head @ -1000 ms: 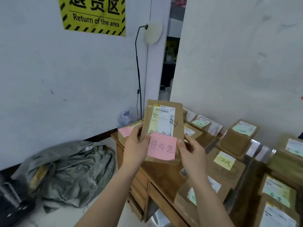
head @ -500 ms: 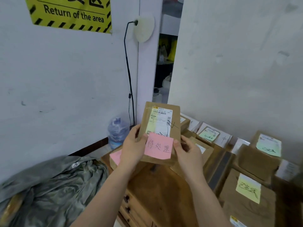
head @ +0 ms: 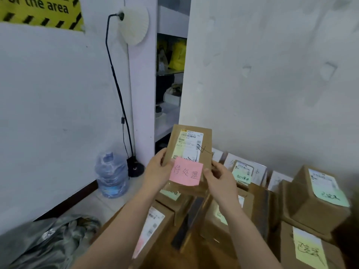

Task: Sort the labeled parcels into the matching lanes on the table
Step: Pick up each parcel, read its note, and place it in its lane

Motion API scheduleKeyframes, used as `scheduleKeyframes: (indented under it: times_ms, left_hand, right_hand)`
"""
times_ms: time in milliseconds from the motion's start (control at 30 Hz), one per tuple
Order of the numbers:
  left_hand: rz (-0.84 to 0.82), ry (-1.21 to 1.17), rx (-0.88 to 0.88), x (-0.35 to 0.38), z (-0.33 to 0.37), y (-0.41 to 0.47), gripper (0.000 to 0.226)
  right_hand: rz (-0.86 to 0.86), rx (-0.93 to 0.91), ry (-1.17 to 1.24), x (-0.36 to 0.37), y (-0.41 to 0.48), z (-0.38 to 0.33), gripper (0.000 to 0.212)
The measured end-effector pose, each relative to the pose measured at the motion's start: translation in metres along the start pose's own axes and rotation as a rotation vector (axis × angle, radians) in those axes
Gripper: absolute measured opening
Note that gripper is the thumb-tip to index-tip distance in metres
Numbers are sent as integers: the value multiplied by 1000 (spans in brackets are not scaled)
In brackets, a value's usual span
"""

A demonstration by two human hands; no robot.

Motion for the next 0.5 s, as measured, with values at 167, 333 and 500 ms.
scheduleKeyframes:
  times_ms: [167, 333, 500]
  left_hand:
    - [-123, 50, -10, 2, -7, 72, 31]
    - [-246, 55, -26, 10, -8, 131, 29]
    - [-337, 86, -30, 24, -14, 174, 40]
  right_hand:
    - [71, 53, -20, 22, 45, -5, 43]
    - [148, 126, -29, 44, 87, -3, 44]
    - [224, 143, -73, 56, 119, 6, 44]
Point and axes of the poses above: each hand's wrist, its own y-axis towards the middle knuckle, its own x-axis out of the palm, z = x × y, the point moved 3 cm from there along y, towards the middle knuckle, and after that the axes turned 5 degrees about -x, right-handed, at the moved point
